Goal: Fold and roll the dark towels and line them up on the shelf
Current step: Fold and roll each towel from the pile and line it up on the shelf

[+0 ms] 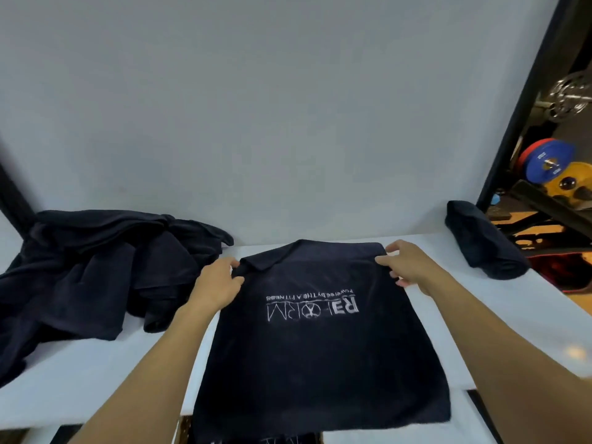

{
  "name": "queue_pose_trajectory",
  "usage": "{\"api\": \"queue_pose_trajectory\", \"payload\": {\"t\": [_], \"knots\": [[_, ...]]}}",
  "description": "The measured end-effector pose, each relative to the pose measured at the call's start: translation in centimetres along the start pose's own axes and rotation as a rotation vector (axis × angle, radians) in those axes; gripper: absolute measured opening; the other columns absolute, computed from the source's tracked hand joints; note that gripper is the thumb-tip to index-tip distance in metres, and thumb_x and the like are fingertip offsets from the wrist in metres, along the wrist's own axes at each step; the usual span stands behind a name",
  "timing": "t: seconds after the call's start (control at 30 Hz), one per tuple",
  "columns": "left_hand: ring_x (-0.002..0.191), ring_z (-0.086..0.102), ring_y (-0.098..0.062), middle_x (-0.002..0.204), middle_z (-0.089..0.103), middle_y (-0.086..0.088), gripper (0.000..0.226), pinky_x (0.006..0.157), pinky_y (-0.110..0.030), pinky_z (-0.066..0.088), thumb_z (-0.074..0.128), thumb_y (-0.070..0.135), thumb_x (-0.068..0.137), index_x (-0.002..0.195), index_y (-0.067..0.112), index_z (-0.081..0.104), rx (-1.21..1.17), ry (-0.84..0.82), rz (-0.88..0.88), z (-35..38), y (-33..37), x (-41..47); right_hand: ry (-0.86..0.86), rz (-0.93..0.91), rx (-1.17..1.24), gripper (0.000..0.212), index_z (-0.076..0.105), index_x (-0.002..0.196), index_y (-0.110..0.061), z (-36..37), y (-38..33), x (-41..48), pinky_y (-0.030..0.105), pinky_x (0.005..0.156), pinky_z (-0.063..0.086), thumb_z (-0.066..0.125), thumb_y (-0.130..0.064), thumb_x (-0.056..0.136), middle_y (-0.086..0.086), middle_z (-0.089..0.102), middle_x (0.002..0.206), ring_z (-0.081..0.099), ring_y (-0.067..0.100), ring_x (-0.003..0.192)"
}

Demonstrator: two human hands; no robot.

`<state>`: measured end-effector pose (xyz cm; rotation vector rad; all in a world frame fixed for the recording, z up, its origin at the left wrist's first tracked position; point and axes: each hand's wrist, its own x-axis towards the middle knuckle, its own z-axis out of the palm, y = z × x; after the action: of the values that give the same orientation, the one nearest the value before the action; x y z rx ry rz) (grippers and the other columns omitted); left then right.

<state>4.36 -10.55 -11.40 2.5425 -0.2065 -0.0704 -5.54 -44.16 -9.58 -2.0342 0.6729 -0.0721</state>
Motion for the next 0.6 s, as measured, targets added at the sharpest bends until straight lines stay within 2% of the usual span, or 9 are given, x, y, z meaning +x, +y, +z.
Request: {"api": "queue_pose_trajectory", "payload": {"t": [0.07, 0.13, 0.23, 0.3, 0.37, 0.43, 0.53, 0.6], "knots": [[0.117, 0.056, -0.028, 0.13, 0.059, -0.01, 0.047, 0.094, -0.035, 0.045, 0.066, 0.018, 0.088, 0.133, 0.015, 0.054, 0.046, -0.016, 0.001, 0.6, 0.3, 2.3, 0.037, -0.004, -0.036, 0.035, 0.051, 0.119, -0.015, 0.4, -0.2, 2.6, 0.031, 0.065, 0.049, 0.067, -0.024, 0.089, 0.006, 0.057, 0.104, 0.058, 0.022, 0.087], [0.107, 0.058, -0.028, 0.124, 0.06, -0.011, 0.046, 0.084, -0.031, 0.046, 0.072, 0.018, 0.083, 0.127, 0.017, 0.057, 0.032, -0.01, -0.034, 1.0, 0.5, 3.8, 0.052, -0.006, -0.069, 0.035, 0.056, 0.115, -0.011, 0.7, 0.0, 4.5, 0.032, 0.069, 0.049, 0.072, -0.024, 0.086, 0.006, 0.058, 0.11, 0.06, 0.025, 0.092], [0.09, 0.061, -0.02, 0.103, 0.064, -0.003, 0.029, 0.073, -0.027, 0.046, 0.078, 0.021, 0.077, 0.104, 0.018, 0.067, -0.002, 0.007, -0.051, 1.0, 0.5, 4.7, -0.013, -0.015, -0.065, 0.015, 0.069, 0.094, -0.009, 0.2, 0.6, 6.4, 0.035, 0.074, 0.051, 0.073, -0.019, 0.084, 0.007, 0.068, 0.106, 0.063, 0.029, 0.091], [0.082, 0.063, -0.017, 0.084, 0.065, 0.003, 0.014, 0.069, -0.027, 0.047, 0.079, 0.021, 0.076, 0.083, 0.018, 0.068, 0.037, 0.003, -0.019, 0.8, 0.4, 4.7, -0.073, -0.022, -0.062, 0.009, 0.072, 0.086, -0.008, -0.4, 0.7, 6.9, 0.034, 0.074, 0.051, 0.07, -0.017, 0.086, 0.007, 0.071, 0.102, 0.064, 0.029, 0.09], [0.073, 0.061, -0.011, 0.073, 0.063, 0.007, 0.016, 0.064, -0.025, 0.045, 0.078, 0.019, 0.076, 0.07, 0.02, 0.063, 0.047, 0.02, 0.037, 0.2, 0.5, 4.7, -0.118, -0.03, -0.077, 0.018, 0.068, 0.085, 0.002, -0.8, 0.5, 7.2, 0.032, 0.069, 0.049, 0.065, -0.015, 0.089, 0.008, 0.069, 0.093, 0.058, 0.025, 0.076], [0.064, 0.056, -0.005, 0.067, 0.06, 0.01, 0.021, 0.059, -0.02, 0.041, 0.074, 0.019, 0.078, 0.067, 0.024, 0.057, 0.0, 0.053, 0.136, -0.5, 0.7, 4.7, -0.145, -0.051, -0.111, 0.027, 0.055, 0.08, 0.011, -1.1, 0.3, 7.2, 0.034, 0.067, 0.042, 0.058, -0.014, 0.091, 0.01, 0.053, 0.081, 0.043, 0.025, 0.071], [0.049, 0.042, -0.004, 0.055, 0.052, 0.009, 0.023, 0.053, -0.013, 0.037, 0.067, 0.019, 0.077, 0.065, 0.026, 0.049, -0.173, -0.01, 0.308, -1.0, 1.7, 5.0, -0.143, -0.073, -0.195, 0.024, 0.046, 0.071, -0.005, -1.2, -0.3, 6.9, 0.035, 0.064, 0.032, 0.046, -0.014, 0.092, 0.009, 0.038, 0.074, 0.034, 0.023, 0.069], [0.048, 0.033, -0.005, 0.05, 0.043, 0.008, 0.022, 0.051, -0.015, 0.034, 0.064, 0.017, 0.078, 0.065, 0.023, 0.047, -0.258, -0.116, 0.319, -0.7, 2.5, 5.6, -0.108, -0.092, -0.28, 0.027, 0.043, 0.07, -0.004, -1.0, -0.8, 6.8, 0.034, 0.062, 0.032, 0.042, -0.015, 0.094, 0.013, 0.037, 0.072, 0.034, 0.024, 0.065]]}}
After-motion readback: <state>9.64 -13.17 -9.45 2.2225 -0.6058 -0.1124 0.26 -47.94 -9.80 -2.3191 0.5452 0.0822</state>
